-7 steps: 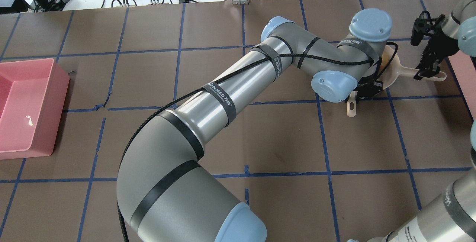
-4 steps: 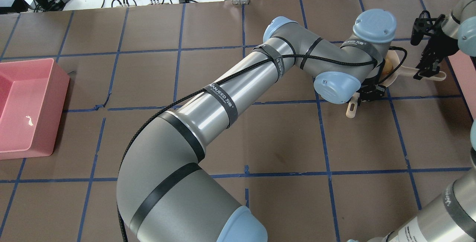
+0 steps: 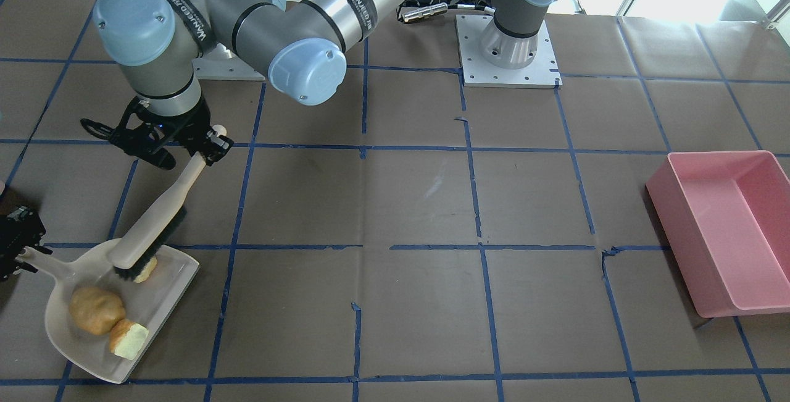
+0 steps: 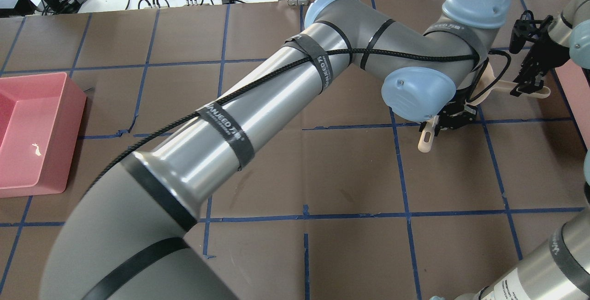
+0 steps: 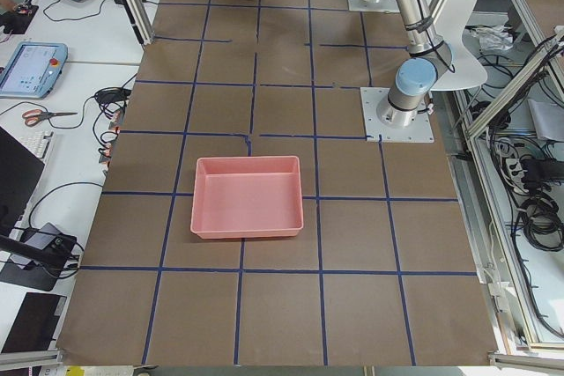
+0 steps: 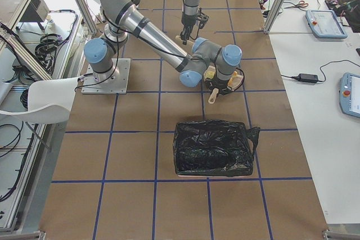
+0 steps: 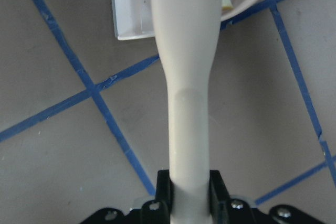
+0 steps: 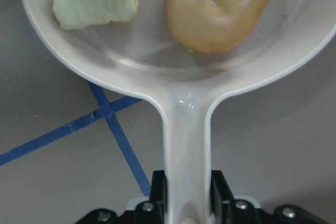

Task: Sweep and dump trash in nearest bin
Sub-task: 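Lift loaded dustpan toward edge bin with right gripper while left withdraws brush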

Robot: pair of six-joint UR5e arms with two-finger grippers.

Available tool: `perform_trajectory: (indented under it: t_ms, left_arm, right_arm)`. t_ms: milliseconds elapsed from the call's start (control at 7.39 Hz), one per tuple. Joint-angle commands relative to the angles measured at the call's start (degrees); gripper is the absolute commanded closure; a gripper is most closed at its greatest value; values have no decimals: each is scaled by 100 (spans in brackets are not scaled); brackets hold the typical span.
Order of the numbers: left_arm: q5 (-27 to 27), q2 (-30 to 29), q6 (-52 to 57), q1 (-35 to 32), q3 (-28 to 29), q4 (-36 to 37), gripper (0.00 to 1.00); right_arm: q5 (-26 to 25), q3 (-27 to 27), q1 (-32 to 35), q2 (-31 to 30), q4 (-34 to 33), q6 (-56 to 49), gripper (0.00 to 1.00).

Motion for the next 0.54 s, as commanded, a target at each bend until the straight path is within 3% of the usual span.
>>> perform_trajectory:
  t_ms: [0,406]
  left_arm:
    - [167,1026,-362,233,-1612,-219,100]
    - [371,2521,-584,945,-4144,789,100]
  right_arm:
    - [478,-56,-37,-95,-149,24,80]
    - [585,-100,-465,-735,7,95,81]
